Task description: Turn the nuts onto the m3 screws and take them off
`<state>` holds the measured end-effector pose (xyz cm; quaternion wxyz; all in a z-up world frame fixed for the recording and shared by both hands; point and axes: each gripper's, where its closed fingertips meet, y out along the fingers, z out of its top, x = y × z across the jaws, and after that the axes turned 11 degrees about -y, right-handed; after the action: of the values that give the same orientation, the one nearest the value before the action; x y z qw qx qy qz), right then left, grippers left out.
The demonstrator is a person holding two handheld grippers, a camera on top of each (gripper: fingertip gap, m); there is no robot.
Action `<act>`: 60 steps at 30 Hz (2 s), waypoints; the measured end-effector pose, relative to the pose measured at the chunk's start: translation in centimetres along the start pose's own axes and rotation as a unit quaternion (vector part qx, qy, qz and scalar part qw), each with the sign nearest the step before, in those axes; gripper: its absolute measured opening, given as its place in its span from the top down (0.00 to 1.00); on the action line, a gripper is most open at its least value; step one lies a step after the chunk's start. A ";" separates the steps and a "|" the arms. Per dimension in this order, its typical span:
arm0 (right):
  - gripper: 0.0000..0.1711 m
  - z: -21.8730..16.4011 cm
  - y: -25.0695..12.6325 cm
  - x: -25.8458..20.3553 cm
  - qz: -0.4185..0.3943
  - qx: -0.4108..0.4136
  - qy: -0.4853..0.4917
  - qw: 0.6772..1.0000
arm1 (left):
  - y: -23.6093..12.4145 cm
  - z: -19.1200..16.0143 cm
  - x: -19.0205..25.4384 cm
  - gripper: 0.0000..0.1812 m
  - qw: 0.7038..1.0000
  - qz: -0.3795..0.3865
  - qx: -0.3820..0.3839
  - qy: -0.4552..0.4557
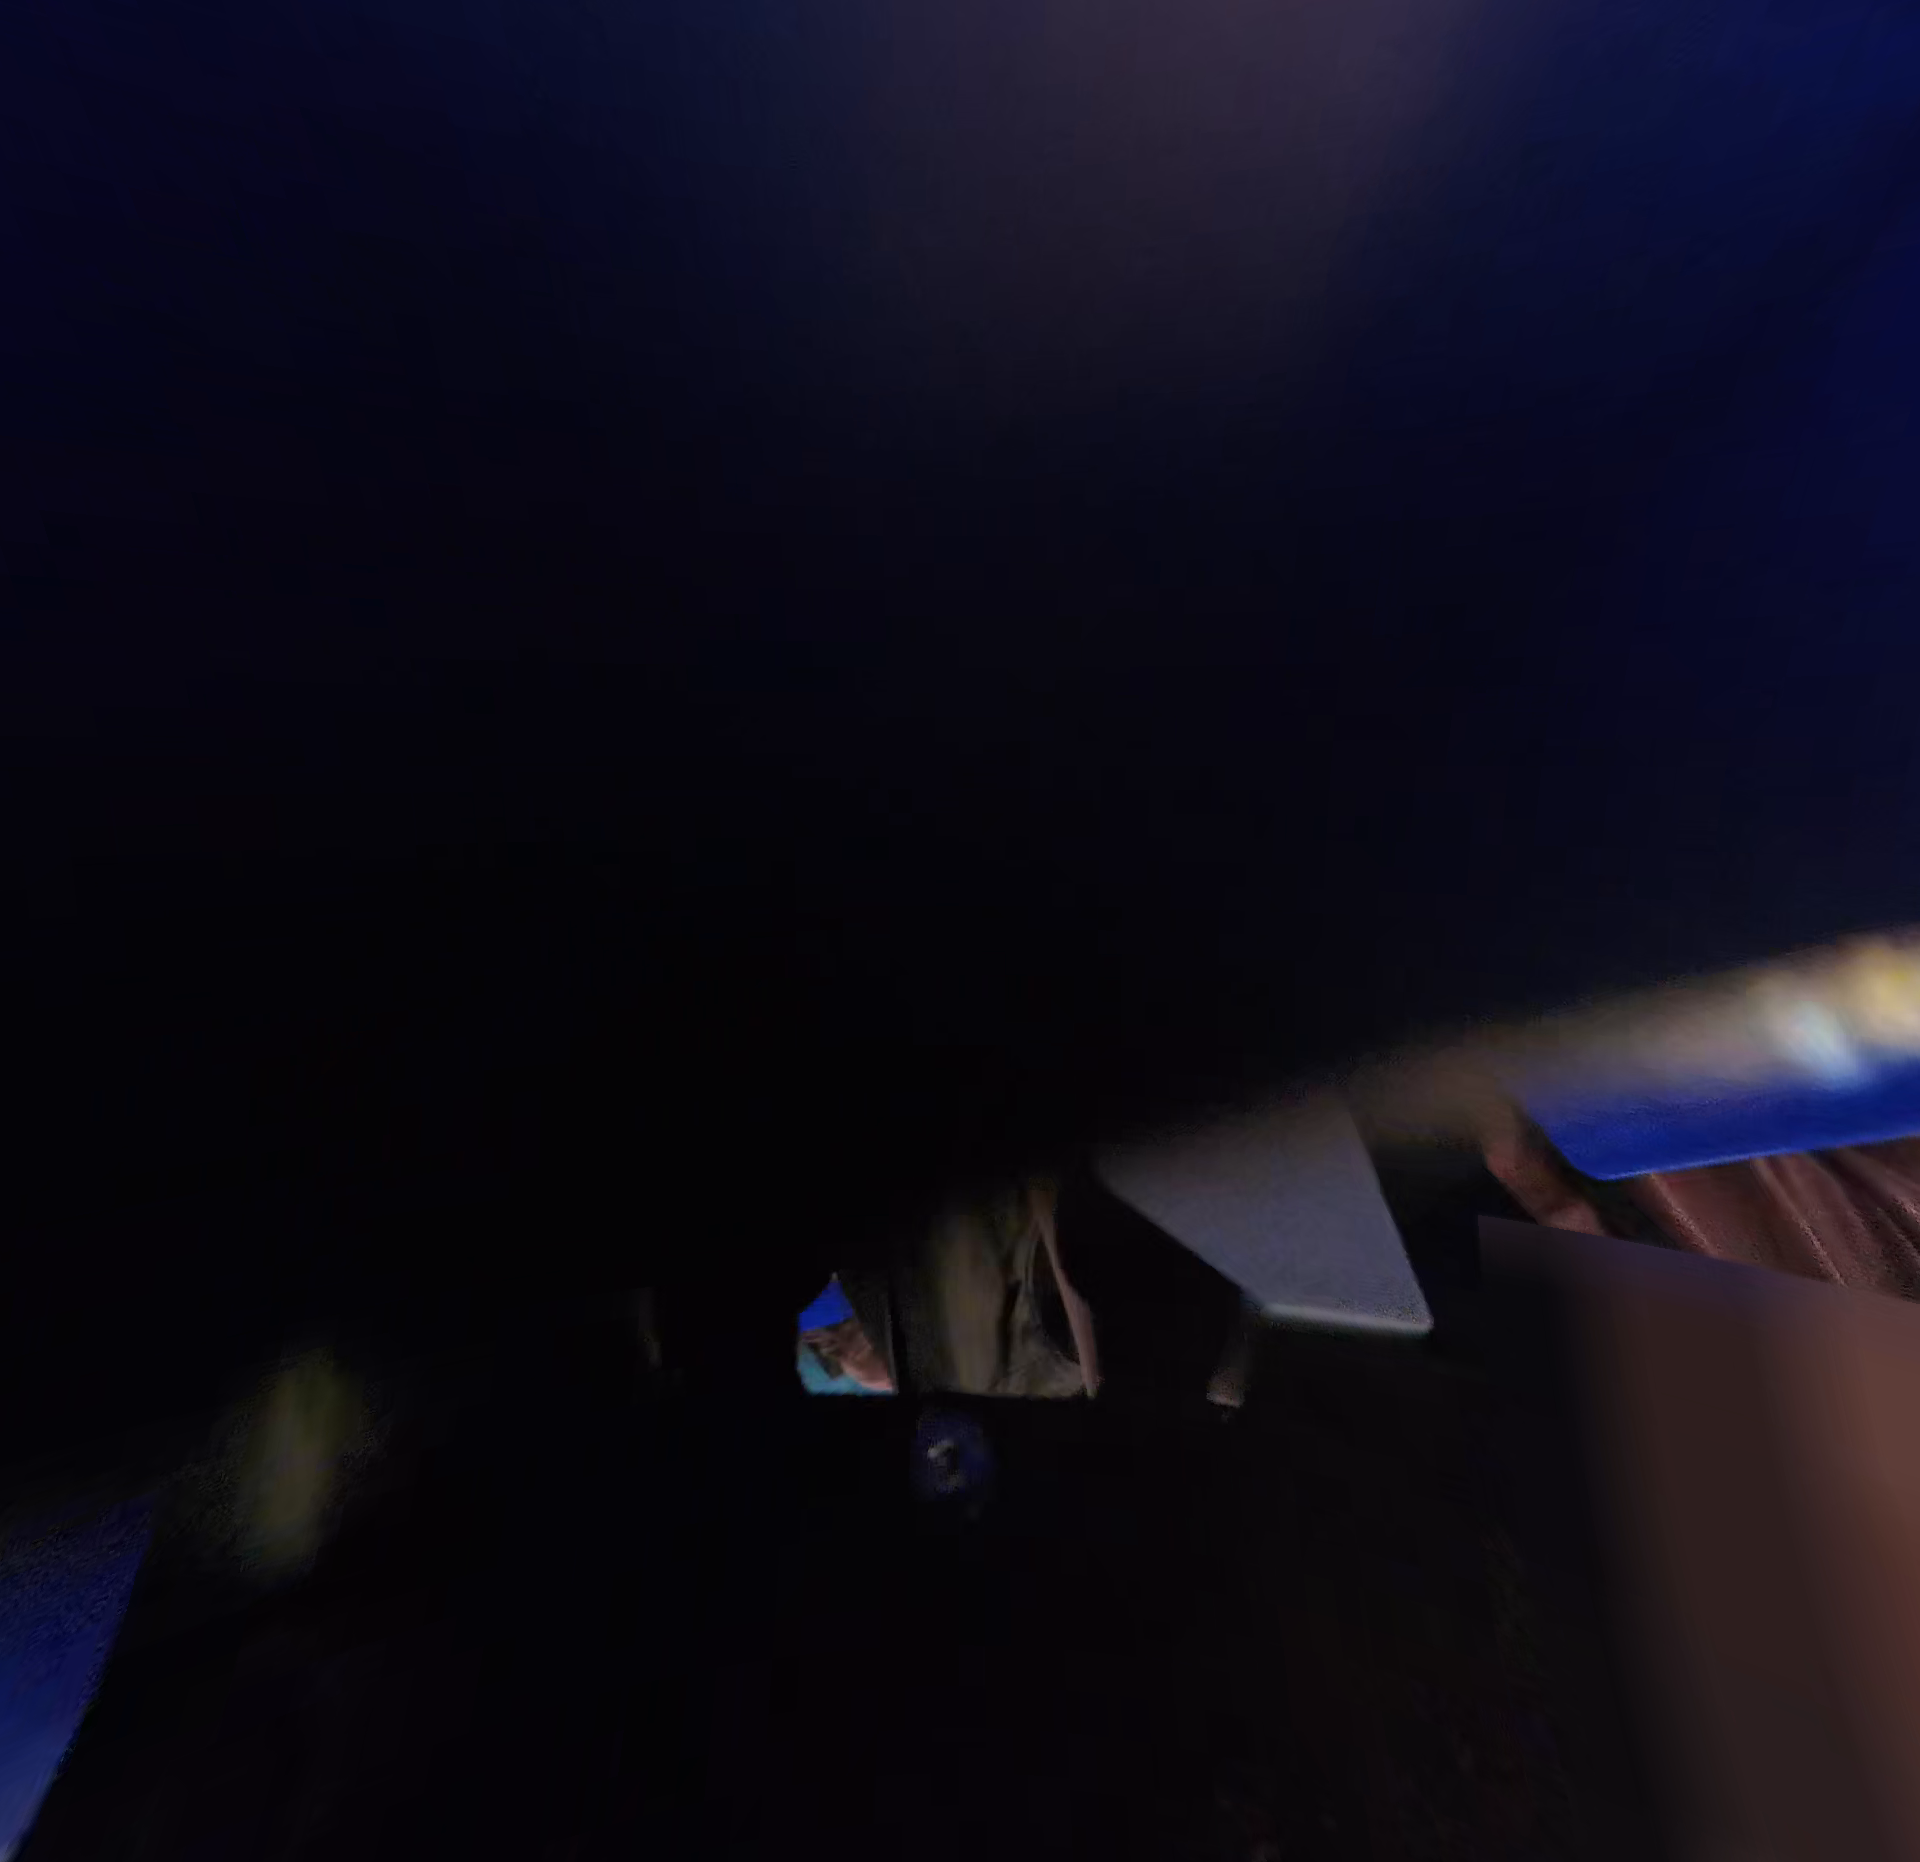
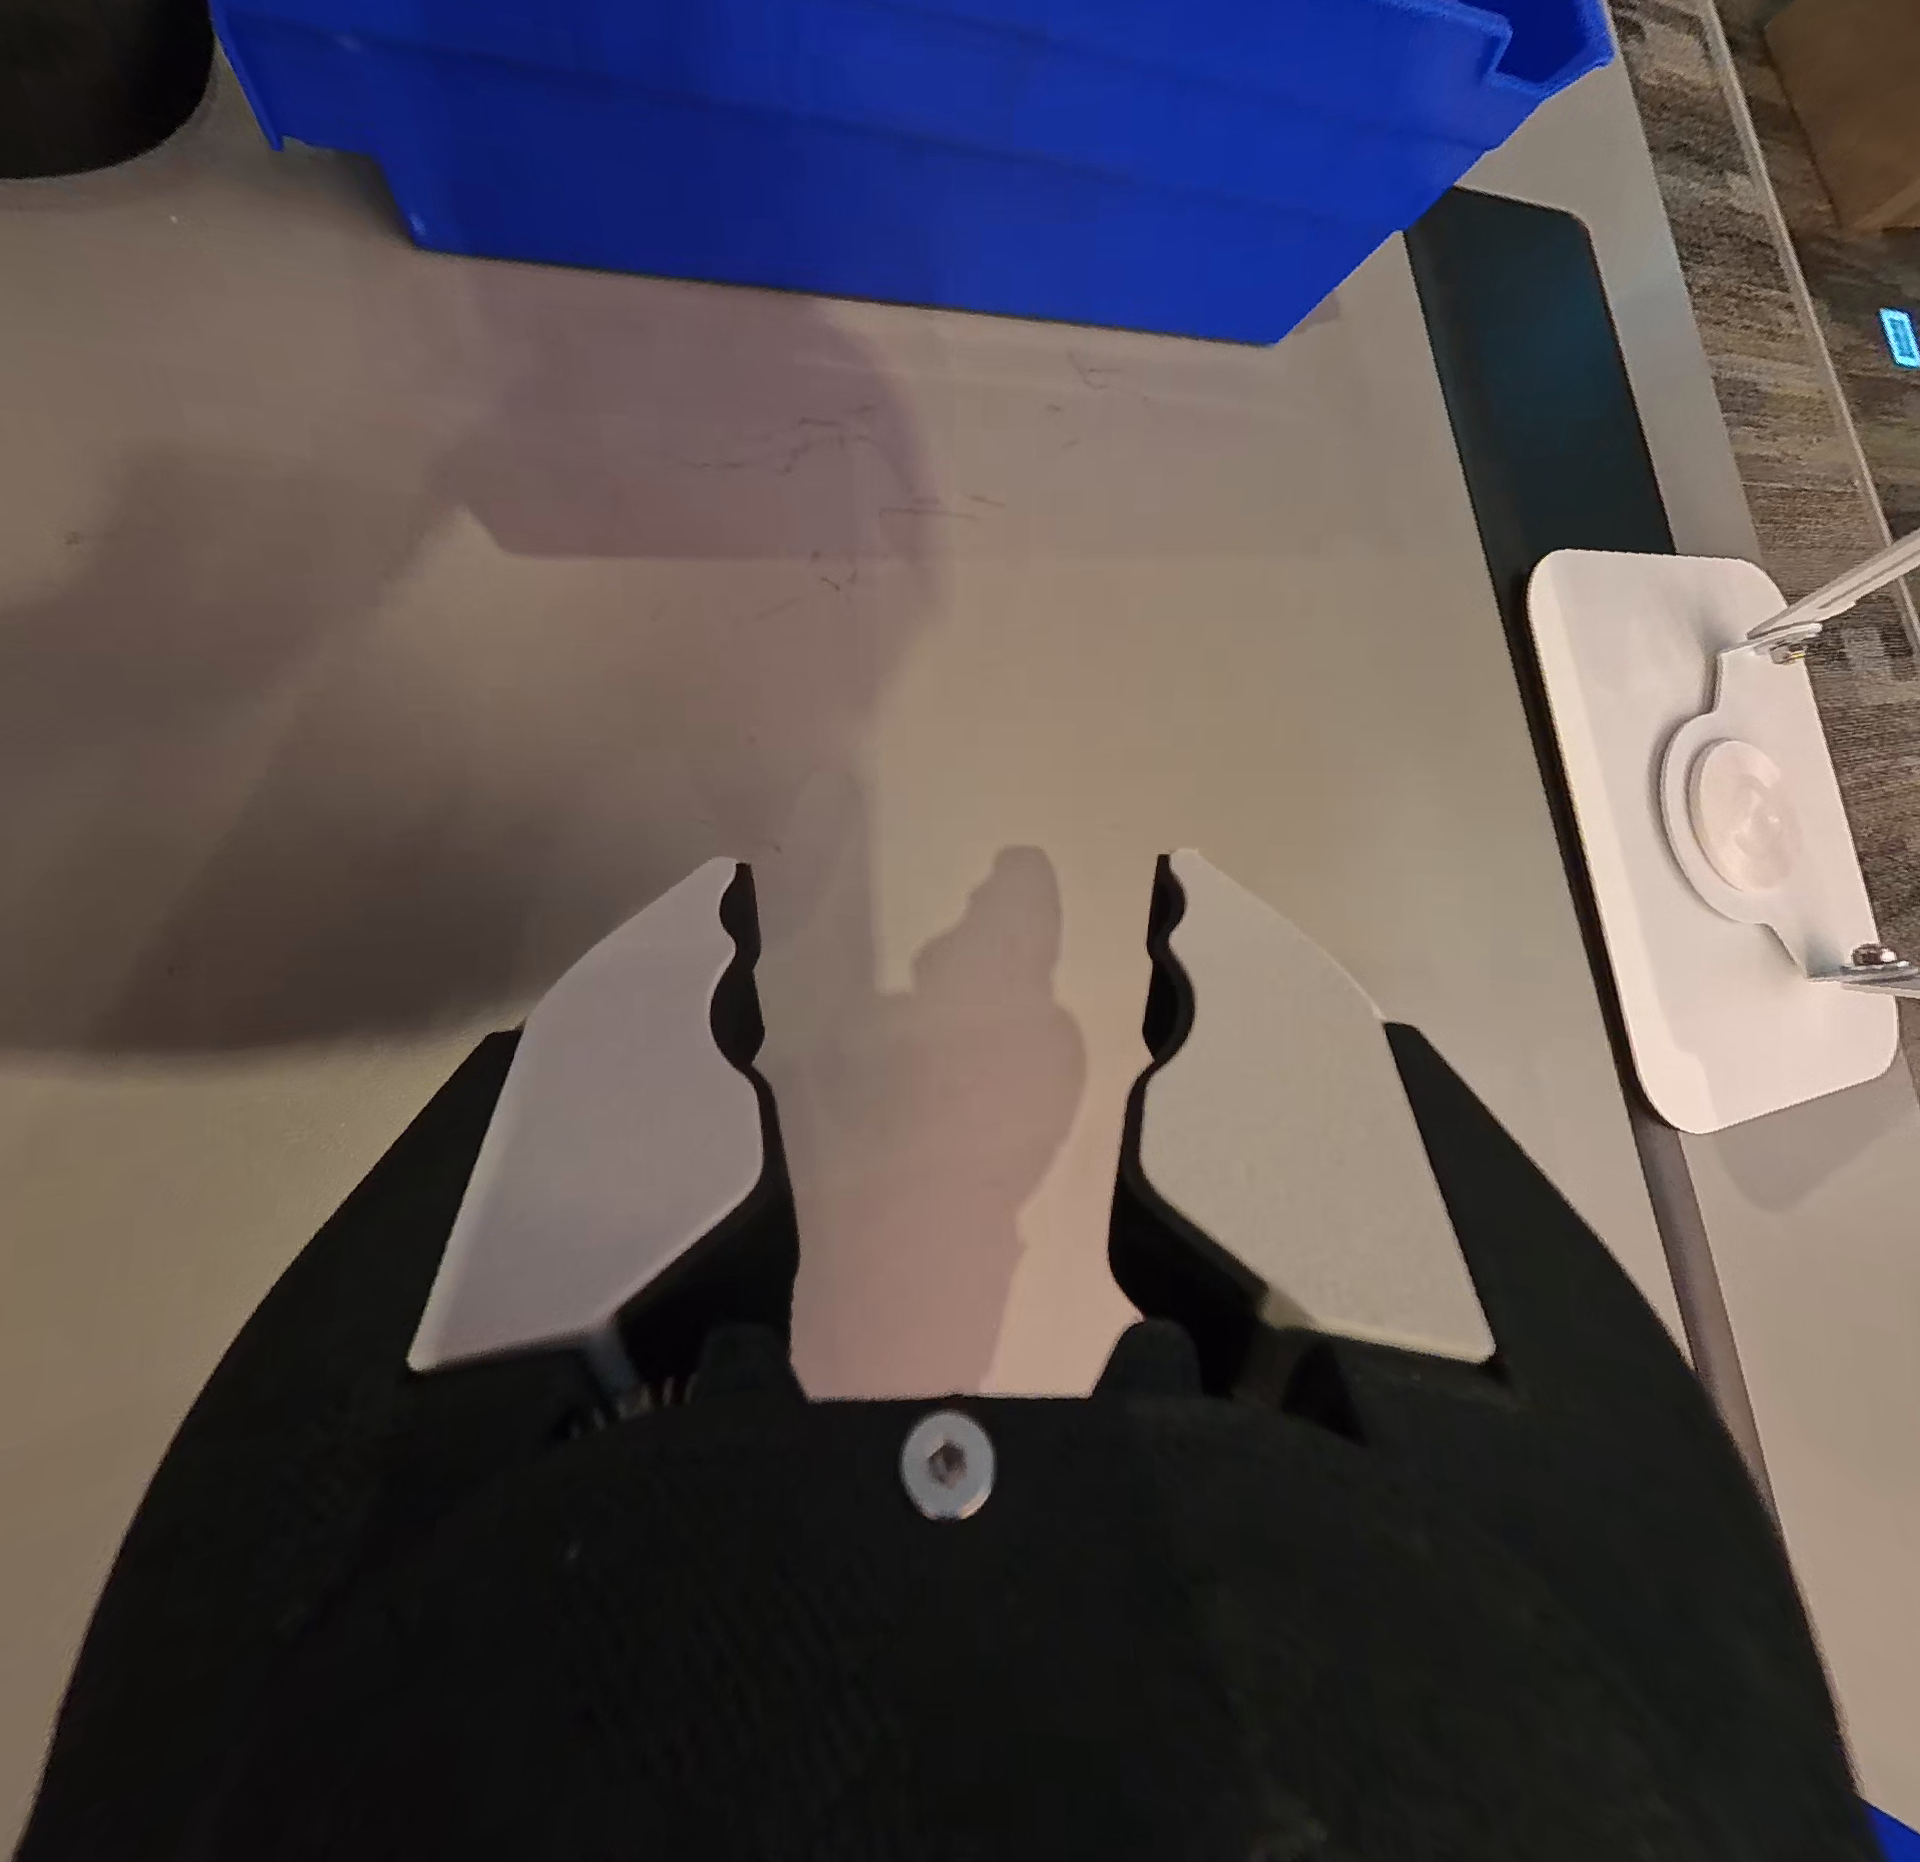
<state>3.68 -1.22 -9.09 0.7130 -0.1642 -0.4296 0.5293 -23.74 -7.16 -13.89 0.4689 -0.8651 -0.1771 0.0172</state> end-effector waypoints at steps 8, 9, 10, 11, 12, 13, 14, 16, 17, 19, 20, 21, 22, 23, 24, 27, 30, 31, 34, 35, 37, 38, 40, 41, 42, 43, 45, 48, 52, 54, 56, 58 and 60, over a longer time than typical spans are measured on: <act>0.57 0.3 -0.4 0.4 -0.005 0.011 0.005 1.000 | -1.3 -0.2 1.2 0.81 0.992 -0.064 0.089 0.058; 0.57 0.3 -0.5 0.4 -0.006 0.011 0.004 1.000 | -1.7 -0.3 1.7 0.80 0.988 -0.085 0.108 0.070; 0.57 0.4 -0.6 0.5 -0.009 0.013 0.002 1.000 | -2.1 -0.3 2.2 0.80 0.981 -0.108 0.137 0.088; 0.57 0.6 -0.7 0.5 -0.011 0.015 0.001 1.000 | -2.6 -0.3 2.6 0.82 0.972 -0.125 0.169 0.109; 0.57 0.8 -0.8 0.6 -0.014 0.019 -0.001 1.000 | -3.2 -0.4 3.0 0.83 0.961 -0.145 0.201 0.126; 0.57 0.9 -1.0 0.6 -0.016 0.022 -0.002 1.000 | -3.9 -0.5 3.7 0.83 0.946 -0.174 0.232 0.145; 0.57 1.1 -1.1 0.6 -0.017 0.024 -0.003 1.000 | -4.6 -0.8 4.0 0.83 0.931 -0.196 0.260 0.163; 0.57 1.4 -1.3 0.6 -0.021 0.029 -0.005 0.999 | -6.0 -1.4 4.4 0.82 0.898 -0.218 0.320 0.210; 0.57 1.6 -1.4 0.6 -0.022 0.032 -0.007 0.999 | -6.6 -1.4 4.1 0.81 0.883 -0.205 0.352 0.233; 0.57 1.9 -1.6 0.6 -0.026 0.036 -0.011 0.999 | -7.9 -1.6 3.9 0.81 0.842 -0.175 0.419 0.292; 0.57 1.9 -1.6 0.7 -0.030 0.035 -0.013 0.999 | -8.4 -1.6 3.8 0.82 0.822 -0.155 0.449 0.315; 0.57 1.9 -1.7 0.8 -0.034 0.033 -0.015 0.999 | -9.0 -1.8 4.1 0.81 0.801 -0.150 0.471 0.337; 0.57 2.0 -1.8 0.9 -0.037 0.034 -0.016 0.999 | -9.5 -2.0 4.6 0.78 0.780 -0.152 0.492 0.355; 0.57 2.1 -1.9 1.0 -0.041 0.035 -0.018 0.998 | -10.1 -2.1 5.0 0.76 0.763 -0.161 0.512 0.360; 0.57 2.1 -2.0 1.2 -0.047 0.035 -0.020 0.998 | -10.8 -2.4 5.6 0.74 0.745 -0.182 0.527 0.367; 0.57 2.3 -2.4 1.7 -0.063 0.040 -0.023 0.997 | -12.7 -2.7 6.3 0.73 0.701 -0.218 0.567 0.374; 0.57 2.5 -2.6 2.0 -0.071 0.047 -0.020 0.996 | -15.2 -3.2 6.0 0.75 0.642 -0.220 0.623 0.388; 0.57 2.6 -2.6 2.2 -0.074 0.051 -0.017 0.996 | -16.1 -3.5 5.8 0.76 0.622 -0.222 0.642 0.390; 0.57 3.4 -3.0 3.0 -0.090 0.076 -0.002 0.993 | -19.1 -4.8 5.4 0.71 0.559 -0.241 0.691 0.390; 0.56 3.8 -3.3 3.3 -0.098 0.090 0.003 0.991 | -19.8 -5.0 5.1 0.67 0.539 -0.244 0.708 0.386; 0.56 5.0 -4.1 4.1 -0.121 0.123 0.012 0.985 | -21.0 -5.4 4.5 0.64 0.500 -0.249 0.738 0.379; 0.56 5.6 -4.6 4.5 -0.128 0.143 0.017 0.981 | -21.5 -5.6 4.2 0.62 0.479 -0.255 0.752 0.374; 0.53 6.8 -5.5 4.8 -0.130 0.178 0.031 0.975 | -22.1 -6.5 3.8 0.60 0.429 -0.285 0.772 0.372; 0.51 7.3 -6.0 5.0 -0.131 0.194 0.038 0.972 | -22.2 -7.1 3.8 0.61 0.401 -0.297 0.778 0.382; 0.49 7.7 -6.4 5.1 -0.133 0.208 0.041 0.968 | -22.3 -7.3 3.7 0.59 0.390 -0.302 0.780 0.384; 0.47 8.0 -6.8 5.1 -0.132 0.219 0.041 0.966 | -22.2 -7.2 3.8 0.52 0.395 -0.305 0.776 0.386; 0.46 8.0 -7.2 5.0 -0.128 0.232 0.044 0.963 | -22.0 -7.4 4.0 0.52 0.400 -0.332 0.755 0.400; 0.46 7.2 -7.4 5.1 -0.125 0.240 0.062 0.961 | -21.7 -8.6 4.4 0.57 0.403 -0.376 0.712 0.436; 0.47 6.2 -6.8 5.4 -0.107 0.236 0.096 0.961 | -22.6 -10.3 4.6 0.71 0.359 -0.359 0.709 0.488; 0.48 6.0 -6.4 5.3 -0.094 0.238 0.106 0.961 | -23.4 -11.5 4.5 0.81 0.321 -0.361 0.713 0.509; 0.48 5.6 -5.8 5.1 -0.087 0.229 0.107 0.964 | -23.7 -11.8 4.6 0.82 0.325 -0.358 0.703 0.522; 0.48 5.1 -5.1 4.9 -0.081 0.216 0.102 0.968 | -23.6 -11.1 4.8 0.80 0.349 -0.336 0.692 0.536; 0.48 4.7 -4.5 4.6 -0.075 0.205 0.101 0.971 | -23.5 -10.5 5.3 0.76 0.358 -0.325 0.687 0.542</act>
<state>3.03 0.13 -1.28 0.8086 -0.0348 -0.2490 0.5319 -23.60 -2.18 11.92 0.8642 0.0607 -0.0786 -0.4932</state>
